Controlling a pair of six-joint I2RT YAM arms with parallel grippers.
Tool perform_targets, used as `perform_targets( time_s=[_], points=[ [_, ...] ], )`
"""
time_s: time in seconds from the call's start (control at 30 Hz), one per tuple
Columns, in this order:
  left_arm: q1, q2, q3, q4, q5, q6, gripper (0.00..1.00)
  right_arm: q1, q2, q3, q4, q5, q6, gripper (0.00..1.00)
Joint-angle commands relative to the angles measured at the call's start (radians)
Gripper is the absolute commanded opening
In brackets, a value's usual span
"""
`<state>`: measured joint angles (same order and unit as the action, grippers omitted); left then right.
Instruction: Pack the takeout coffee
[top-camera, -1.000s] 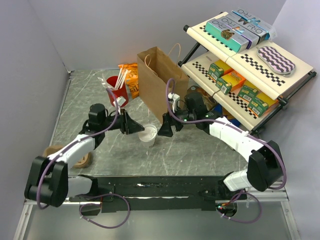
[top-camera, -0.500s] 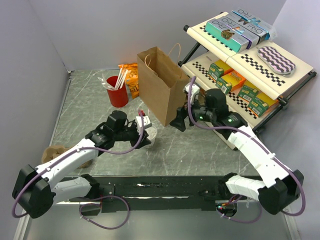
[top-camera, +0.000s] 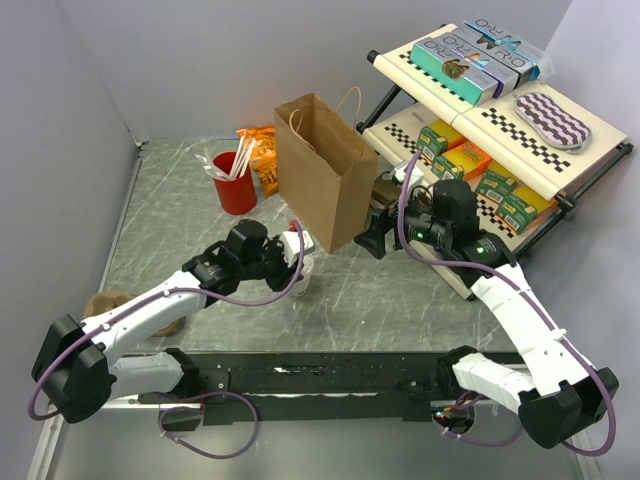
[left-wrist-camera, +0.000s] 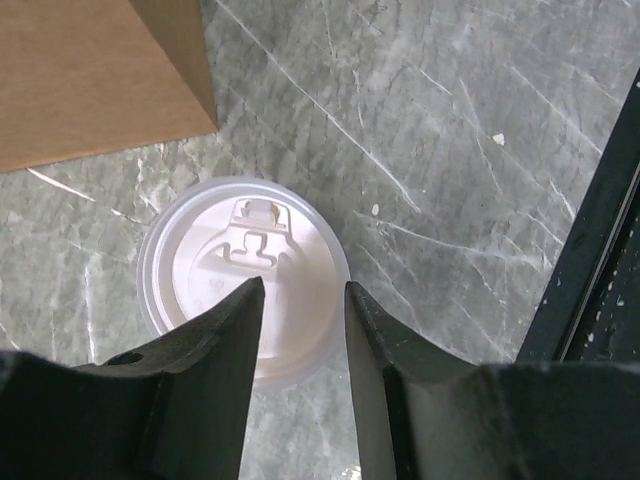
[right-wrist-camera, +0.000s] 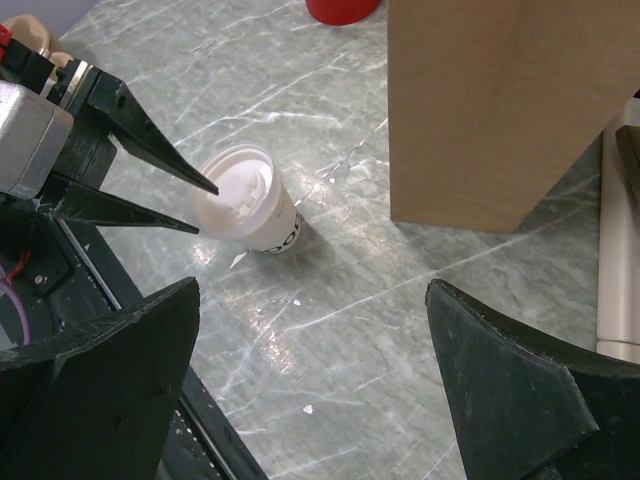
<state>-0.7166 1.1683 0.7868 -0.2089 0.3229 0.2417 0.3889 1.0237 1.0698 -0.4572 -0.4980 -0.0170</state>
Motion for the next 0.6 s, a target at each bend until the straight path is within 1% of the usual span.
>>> perform_targets(
  time_s=[0.0,0.13,0.3,0.47,0.57],
  points=[
    [-0.001,0.024,0.051,0.029,0.013,-0.033,0.43,-0.008,-0.025,-0.013,0.022,-0.010,0.009,1.00],
    [-0.004,0.053,0.069,0.028,0.062,-0.056,0.44,-0.009,-0.008,-0.001,0.015,-0.020,0.005,1.00],
    [-0.010,0.074,0.094,0.029,0.090,-0.097,0.44,-0.008,0.022,0.024,0.028,-0.028,0.002,1.00],
    [-0.012,0.071,0.100,0.034,0.058,-0.134,0.43,-0.009,0.022,0.018,0.037,-0.025,0.003,1.00],
    [-0.012,0.070,0.109,0.036,0.067,-0.145,0.43,-0.008,0.016,0.001,0.038,-0.025,0.014,1.00]
  ],
)
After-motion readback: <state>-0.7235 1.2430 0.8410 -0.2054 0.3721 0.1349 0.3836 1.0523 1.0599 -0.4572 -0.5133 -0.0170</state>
